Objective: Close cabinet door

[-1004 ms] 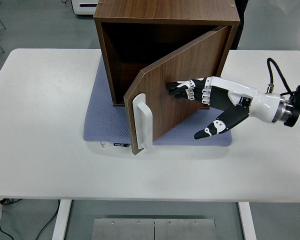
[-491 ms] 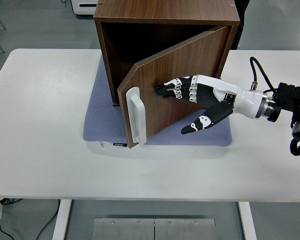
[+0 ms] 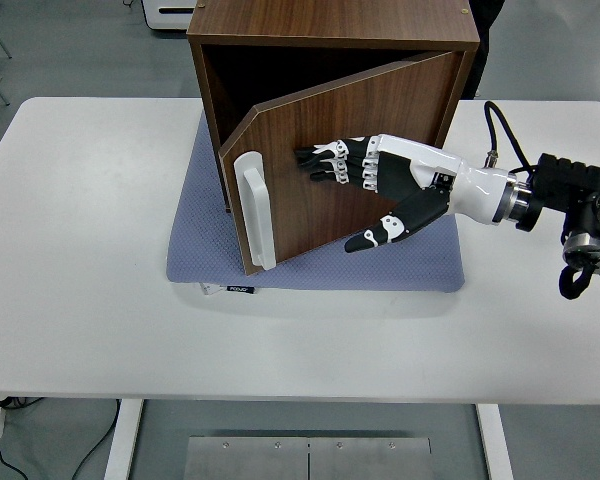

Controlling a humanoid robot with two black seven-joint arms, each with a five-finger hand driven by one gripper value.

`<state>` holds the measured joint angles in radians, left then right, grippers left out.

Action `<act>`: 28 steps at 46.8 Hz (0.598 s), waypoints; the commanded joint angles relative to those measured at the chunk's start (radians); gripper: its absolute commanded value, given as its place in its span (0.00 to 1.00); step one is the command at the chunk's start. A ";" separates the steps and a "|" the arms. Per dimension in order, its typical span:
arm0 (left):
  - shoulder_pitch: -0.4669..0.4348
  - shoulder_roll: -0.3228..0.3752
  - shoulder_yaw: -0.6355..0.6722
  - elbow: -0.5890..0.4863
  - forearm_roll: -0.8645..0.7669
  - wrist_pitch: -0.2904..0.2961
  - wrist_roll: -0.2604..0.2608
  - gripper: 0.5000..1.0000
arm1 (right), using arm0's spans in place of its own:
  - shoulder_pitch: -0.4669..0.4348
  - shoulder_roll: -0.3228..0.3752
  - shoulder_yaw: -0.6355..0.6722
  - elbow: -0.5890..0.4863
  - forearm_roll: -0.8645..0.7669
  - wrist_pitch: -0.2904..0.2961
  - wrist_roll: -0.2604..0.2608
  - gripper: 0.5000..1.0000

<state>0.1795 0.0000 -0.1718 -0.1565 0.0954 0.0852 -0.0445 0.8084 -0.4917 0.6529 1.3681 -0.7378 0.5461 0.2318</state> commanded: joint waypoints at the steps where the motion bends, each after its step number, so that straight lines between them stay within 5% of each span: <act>1: 0.000 0.000 0.000 0.000 0.000 -0.001 0.000 1.00 | 0.002 0.012 -0.005 -0.001 0.000 0.000 0.000 1.00; 28: 0.000 0.000 0.000 0.000 0.000 0.001 0.000 1.00 | 0.040 0.116 -0.019 -0.147 0.005 -0.023 0.000 1.00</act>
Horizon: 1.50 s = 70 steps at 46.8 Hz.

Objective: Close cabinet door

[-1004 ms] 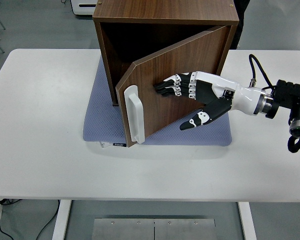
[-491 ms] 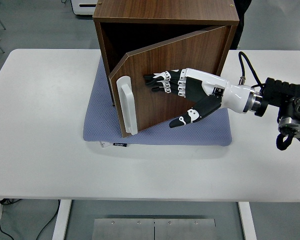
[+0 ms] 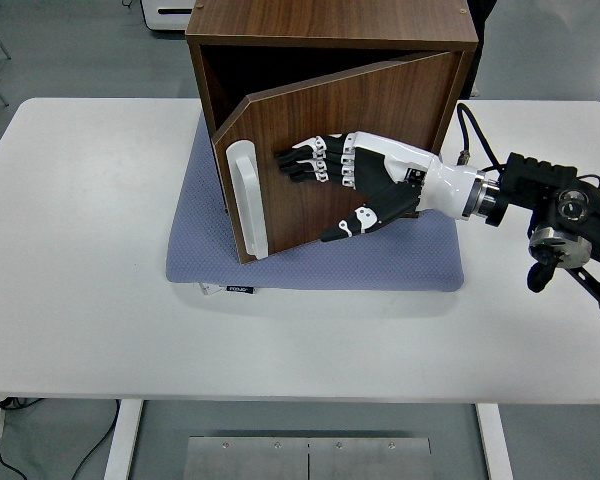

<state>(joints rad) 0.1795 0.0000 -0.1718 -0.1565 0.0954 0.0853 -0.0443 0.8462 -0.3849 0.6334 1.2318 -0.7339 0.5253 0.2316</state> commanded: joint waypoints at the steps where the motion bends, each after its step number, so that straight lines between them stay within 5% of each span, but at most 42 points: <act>1: 0.000 0.000 0.000 0.000 0.000 -0.001 0.000 1.00 | 0.002 0.014 0.000 -0.014 0.001 -0.004 0.000 1.00; 70: 0.000 0.000 0.000 0.000 0.000 0.001 0.000 1.00 | 0.047 0.161 0.009 -0.209 0.021 -0.071 -0.003 1.00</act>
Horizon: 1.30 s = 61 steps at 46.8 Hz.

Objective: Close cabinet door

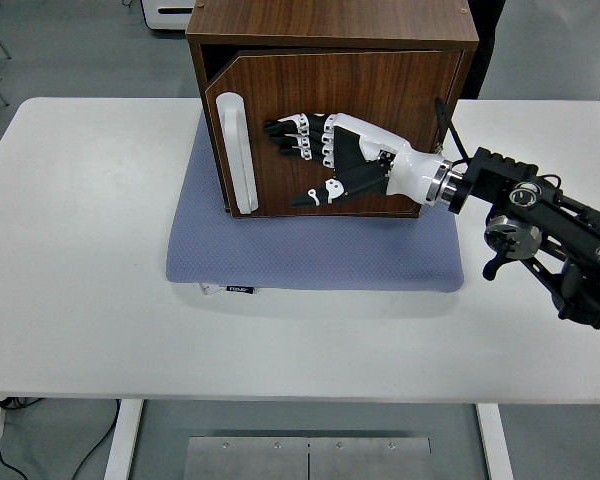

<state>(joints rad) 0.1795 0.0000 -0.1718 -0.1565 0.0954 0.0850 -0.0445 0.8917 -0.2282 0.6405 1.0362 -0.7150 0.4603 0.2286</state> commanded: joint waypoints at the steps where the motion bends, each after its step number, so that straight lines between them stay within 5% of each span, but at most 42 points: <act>1: 0.000 0.000 0.000 0.000 0.001 -0.001 0.000 1.00 | 0.001 0.004 0.004 -0.018 0.002 -0.012 0.000 1.00; 36: 0.000 0.000 0.000 0.000 0.001 0.001 0.000 1.00 | -0.002 0.029 0.008 -0.039 0.020 -0.048 -0.005 1.00; 61: 0.000 0.000 0.000 0.000 0.000 0.001 0.000 1.00 | -0.065 -0.091 -0.013 0.065 0.020 0.047 -0.021 1.00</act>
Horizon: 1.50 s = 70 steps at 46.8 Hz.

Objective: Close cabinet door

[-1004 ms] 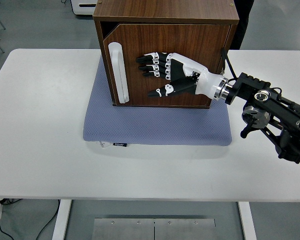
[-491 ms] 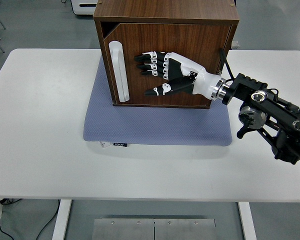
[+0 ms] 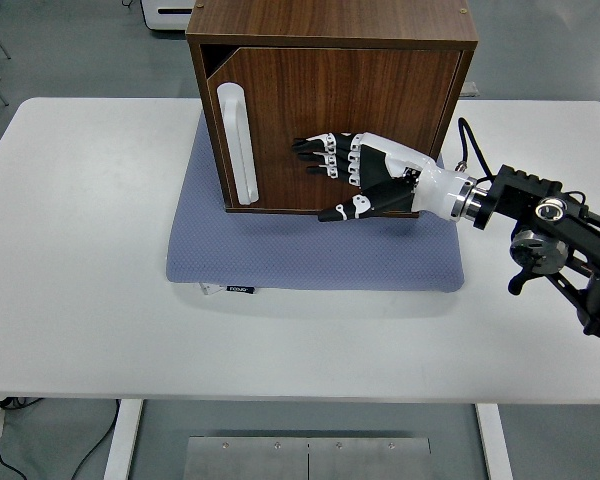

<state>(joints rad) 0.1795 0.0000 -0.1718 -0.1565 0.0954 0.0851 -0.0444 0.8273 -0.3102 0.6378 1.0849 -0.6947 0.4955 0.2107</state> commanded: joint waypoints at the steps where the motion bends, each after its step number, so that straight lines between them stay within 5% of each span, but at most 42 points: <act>1: 0.000 0.000 0.000 0.000 0.000 0.001 0.000 1.00 | 0.000 -0.015 -0.015 0.026 -0.002 0.017 -0.007 1.00; 13: 0.000 0.000 0.000 0.000 0.000 -0.001 0.000 1.00 | 0.000 -0.119 -0.050 0.144 -0.002 0.035 -0.016 1.00; 27: 0.000 0.000 0.000 0.000 0.000 -0.001 0.000 1.00 | -0.045 -0.383 -0.061 0.297 -0.003 0.063 -0.016 1.00; 49: 0.000 0.000 0.000 0.000 0.000 -0.001 0.000 1.00 | -0.108 -0.691 -0.032 0.308 -0.003 0.075 0.009 1.00; 60: 0.000 0.000 0.000 0.000 0.000 -0.001 0.000 1.00 | -0.116 -0.794 -0.006 0.305 0.000 0.075 0.009 1.00; 70: 0.000 0.000 0.000 0.000 0.000 -0.001 0.000 1.00 | -0.116 -0.779 0.055 0.274 0.110 0.006 0.009 1.00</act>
<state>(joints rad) 0.1795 0.0000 -0.1718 -0.1565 0.0953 0.0848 -0.0446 0.7105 -1.0968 0.6827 1.3626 -0.6316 0.5244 0.2201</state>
